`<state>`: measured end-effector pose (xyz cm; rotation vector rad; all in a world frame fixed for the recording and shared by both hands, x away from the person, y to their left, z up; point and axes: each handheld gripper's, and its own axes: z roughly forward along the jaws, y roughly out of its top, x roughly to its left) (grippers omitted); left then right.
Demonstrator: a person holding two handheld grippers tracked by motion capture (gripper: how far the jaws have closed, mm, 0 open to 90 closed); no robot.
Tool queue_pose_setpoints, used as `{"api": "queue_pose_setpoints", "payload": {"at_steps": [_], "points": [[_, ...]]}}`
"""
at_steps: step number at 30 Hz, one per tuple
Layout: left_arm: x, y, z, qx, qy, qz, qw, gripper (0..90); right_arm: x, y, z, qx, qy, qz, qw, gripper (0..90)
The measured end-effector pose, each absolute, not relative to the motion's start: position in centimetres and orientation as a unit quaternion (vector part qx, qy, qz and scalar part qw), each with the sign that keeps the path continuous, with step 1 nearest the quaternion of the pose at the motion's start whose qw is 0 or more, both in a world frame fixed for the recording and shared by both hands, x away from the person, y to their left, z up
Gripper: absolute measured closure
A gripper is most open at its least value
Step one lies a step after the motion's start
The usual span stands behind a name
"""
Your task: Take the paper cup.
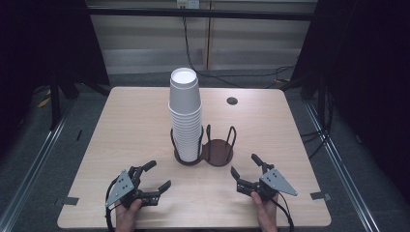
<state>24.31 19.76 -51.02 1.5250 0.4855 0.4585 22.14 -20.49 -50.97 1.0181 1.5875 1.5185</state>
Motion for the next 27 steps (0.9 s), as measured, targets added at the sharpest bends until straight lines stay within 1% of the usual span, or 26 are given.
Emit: {"api": "queue_pose_setpoints", "payload": {"at_steps": [5,8,12,14,21,23,25,27], "points": [[24.3,19.8,-51.0,0.678,0.216,0.204,0.673,15.6,22.3,-20.5,-50.9,0.398,0.615,0.586,0.346,13.2],[24.3,19.8,-51.0,0.678,0.216,0.204,0.673,15.6,22.4,-20.6,-50.8,0.405,0.626,0.582,0.326,14.6],[24.3,19.8,-51.0,0.678,0.216,0.204,0.673,15.6,22.5,-20.5,-50.8,0.407,0.631,0.575,0.325,15.2],[24.3,19.8,-51.0,0.678,0.216,0.204,0.673,15.6,22.6,-20.4,-50.7,0.409,0.639,0.57,0.316,15.8],[24.3,19.7,-51.0,0.678,0.215,0.205,0.673,15.6,22.8,-20.2,-50.1,0.408,0.643,0.565,0.316,15.7],[24.3,19.7,-51.0,0.677,0.215,0.204,0.673,15.6,23.0,-20.2,-49.3,0.404,0.649,0.569,0.305,16.3],[24.3,19.7,-51.0,0.677,0.215,0.204,0.673,15.6,23.2,-20.1,-48.6,0.402,0.656,0.569,0.288,19.7],[24.3,19.7,-51.0,0.677,0.215,0.204,0.673,15.6,23.4,-20.1,-48.1,0.4,0.662,0.573,0.271,19.6]]}}
